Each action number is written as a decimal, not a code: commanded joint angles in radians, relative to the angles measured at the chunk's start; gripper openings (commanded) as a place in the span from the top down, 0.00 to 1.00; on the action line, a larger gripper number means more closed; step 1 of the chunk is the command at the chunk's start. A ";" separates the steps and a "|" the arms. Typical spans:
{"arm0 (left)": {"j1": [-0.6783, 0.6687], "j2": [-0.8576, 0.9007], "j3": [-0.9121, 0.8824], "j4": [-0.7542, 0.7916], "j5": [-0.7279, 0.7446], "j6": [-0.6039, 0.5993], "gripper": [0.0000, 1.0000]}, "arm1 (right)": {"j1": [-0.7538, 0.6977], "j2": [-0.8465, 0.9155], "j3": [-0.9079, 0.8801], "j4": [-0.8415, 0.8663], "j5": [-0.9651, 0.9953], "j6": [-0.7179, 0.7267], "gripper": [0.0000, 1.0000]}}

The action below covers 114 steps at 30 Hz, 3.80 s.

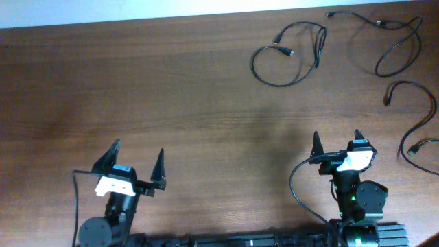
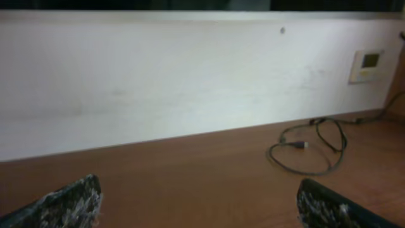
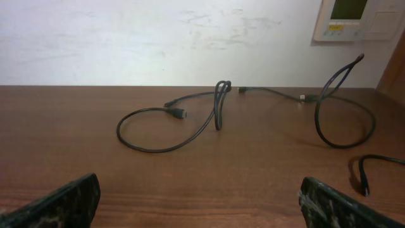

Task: Untangle cables

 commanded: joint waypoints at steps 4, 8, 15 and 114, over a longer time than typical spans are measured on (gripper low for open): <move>-0.032 -0.012 -0.172 0.102 -0.012 0.008 0.01 | 0.007 -0.008 -0.007 -0.004 0.013 0.001 0.01; -0.035 -0.012 -0.250 0.174 -0.016 0.009 0.01 | 0.007 -0.008 -0.007 -0.004 0.013 0.001 0.01; -0.042 -0.013 -0.250 0.097 -0.130 0.147 0.01 | 0.007 -0.008 -0.007 -0.003 0.013 0.001 0.01; -0.042 -0.011 -0.250 0.085 -0.275 0.026 0.01 | 0.007 -0.008 -0.007 -0.004 0.013 0.001 0.01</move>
